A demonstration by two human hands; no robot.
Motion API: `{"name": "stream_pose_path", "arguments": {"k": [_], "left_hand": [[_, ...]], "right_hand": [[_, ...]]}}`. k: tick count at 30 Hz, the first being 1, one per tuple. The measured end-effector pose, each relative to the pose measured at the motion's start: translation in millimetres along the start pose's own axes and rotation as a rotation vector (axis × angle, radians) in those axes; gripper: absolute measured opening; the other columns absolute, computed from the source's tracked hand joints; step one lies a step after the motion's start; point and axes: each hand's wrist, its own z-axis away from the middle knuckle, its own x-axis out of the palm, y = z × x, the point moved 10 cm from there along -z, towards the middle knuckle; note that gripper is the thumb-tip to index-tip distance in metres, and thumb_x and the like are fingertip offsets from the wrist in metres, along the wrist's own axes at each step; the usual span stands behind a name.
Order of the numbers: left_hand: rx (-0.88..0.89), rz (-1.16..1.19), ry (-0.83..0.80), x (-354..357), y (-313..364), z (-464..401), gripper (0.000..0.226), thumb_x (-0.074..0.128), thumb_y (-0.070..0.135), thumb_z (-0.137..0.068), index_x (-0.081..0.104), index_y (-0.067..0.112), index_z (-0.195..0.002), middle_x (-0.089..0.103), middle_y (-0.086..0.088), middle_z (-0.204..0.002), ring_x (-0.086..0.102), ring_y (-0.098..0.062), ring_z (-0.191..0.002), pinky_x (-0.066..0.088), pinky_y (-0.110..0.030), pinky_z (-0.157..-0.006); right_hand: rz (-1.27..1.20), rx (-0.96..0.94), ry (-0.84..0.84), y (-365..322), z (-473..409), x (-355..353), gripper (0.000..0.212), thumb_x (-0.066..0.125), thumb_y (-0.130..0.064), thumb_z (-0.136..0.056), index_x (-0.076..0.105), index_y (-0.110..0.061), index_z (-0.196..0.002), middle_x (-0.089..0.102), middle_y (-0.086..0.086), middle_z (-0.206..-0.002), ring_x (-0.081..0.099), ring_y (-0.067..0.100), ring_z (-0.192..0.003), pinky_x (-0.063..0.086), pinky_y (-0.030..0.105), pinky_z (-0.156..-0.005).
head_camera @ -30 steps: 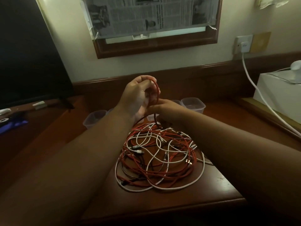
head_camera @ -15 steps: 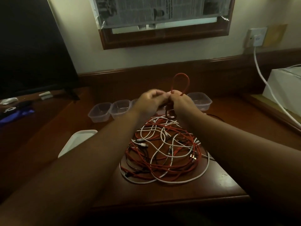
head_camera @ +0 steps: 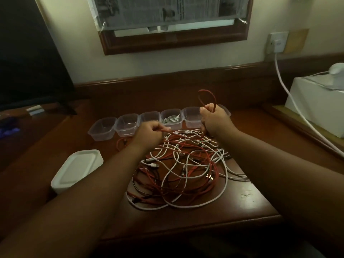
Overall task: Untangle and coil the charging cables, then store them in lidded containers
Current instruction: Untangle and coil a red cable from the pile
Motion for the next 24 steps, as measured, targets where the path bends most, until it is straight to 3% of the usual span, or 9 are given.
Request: {"name": "stream_pose_path", "arguments": {"k": [2,5,8,11,13,16,18,21,24], "left_hand": [[-0.038,0.1,0.119,-15.6,5.7,-3.1,0.011,0.075,0.019,-0.086,0.069,0.022,-0.077,0.069,0.001,-0.076,0.064,-0.017,-0.074,0.057,-0.039,-0.073],[-0.12,0.254,0.14,-16.2,13.7,-7.8,0.012,0.068,0.008,-0.089,0.069,0.02,-0.083,0.071,-0.001,-0.08,0.066,-0.02,-0.084,0.057,-0.047,-0.082],[-0.185,0.45,0.096,-2.8,32.3,-7.7,0.022,0.055,0.002,-0.093,0.066,0.02,-0.093,0.066,0.001,-0.071,0.056,-0.014,-0.068,0.05,-0.034,-0.064],[-0.219,0.611,0.03,11.3,67.0,0.5,0.031,0.042,-0.003,-0.093,0.062,0.02,-0.098,0.059,0.001,-0.076,0.043,-0.007,-0.057,0.039,-0.028,-0.056],[-0.197,0.651,-0.029,18.7,89.6,7.7,0.032,0.043,-0.004,-0.092,0.062,0.02,-0.101,0.055,-0.001,-0.08,0.045,-0.007,-0.059,0.042,-0.03,-0.06],[-0.125,0.64,-0.043,20.9,103.9,9.0,0.026,0.054,0.002,-0.091,0.064,0.018,-0.108,0.051,0.001,-0.077,0.048,-0.012,-0.071,0.049,-0.036,-0.072],[-0.072,0.668,0.013,14.7,102.8,7.9,0.024,0.054,0.004,-0.092,0.062,0.018,-0.11,0.054,-0.001,-0.084,0.053,-0.014,-0.079,0.052,-0.039,-0.08],[-0.032,0.709,0.106,10.8,84.0,8.7,0.022,0.054,0.012,-0.095,0.058,0.021,-0.116,0.058,-0.003,-0.1,0.057,-0.017,-0.093,0.051,-0.035,-0.081],[-0.11,0.573,-0.04,45.8,56.0,13.5,0.03,0.056,0.021,-0.098,0.052,0.021,-0.127,0.06,-0.007,-0.115,0.058,-0.02,-0.102,0.049,-0.034,-0.08]], "right_hand": [[0.166,-0.066,-0.047,1.9,2.6,3.4,0.019,0.051,-0.028,-0.101,0.057,-0.01,-0.1,0.051,0.004,-0.078,0.048,0.016,-0.07,0.043,0.029,-0.062],[0.317,-0.173,-0.222,1.7,14.0,23.9,0.039,0.07,-0.042,-0.087,0.055,-0.01,-0.103,0.054,0.003,-0.085,0.052,0.016,-0.074,0.046,0.027,-0.064],[0.427,-0.191,-0.375,6.5,25.3,47.3,0.06,0.082,-0.05,-0.07,0.051,-0.023,-0.114,0.057,-0.006,-0.101,0.059,0.011,-0.089,0.05,0.025,-0.07],[0.569,-0.203,-0.352,14.5,25.7,59.4,0.086,0.084,-0.054,-0.066,0.041,-0.029,-0.136,0.055,-0.009,-0.119,0.054,0.012,-0.107,0.048,0.028,-0.08],[0.608,-0.191,-0.301,20.4,23.5,60.1,0.072,0.081,-0.048,-0.075,0.046,-0.027,-0.134,0.056,-0.009,-0.115,0.052,0.011,-0.101,0.046,0.026,-0.074],[0.594,-0.087,-0.231,30.5,13.8,47.8,0.018,0.061,-0.035,-0.096,0.062,-0.017,-0.098,0.062,0.0,-0.085,0.059,0.015,-0.077,0.05,0.032,-0.065],[0.444,-0.001,-0.198,29.8,12.6,37.6,0.024,0.049,-0.033,-0.102,0.06,-0.018,-0.086,0.056,0.001,-0.073,0.053,0.014,-0.064,0.045,0.032,-0.061],[0.22,0.072,-0.086,14.7,12.1,17.6,0.028,0.044,-0.036,-0.104,0.058,-0.018,-0.089,0.055,0.002,-0.075,0.052,0.015,-0.067,0.043,0.031,-0.062],[-0.102,0.146,-0.022,-3.0,13.8,6.9,0.033,0.045,-0.039,-0.103,0.056,-0.019,-0.079,0.057,0.002,-0.074,0.057,0.018,-0.071,0.049,0.034,-0.065]]}}
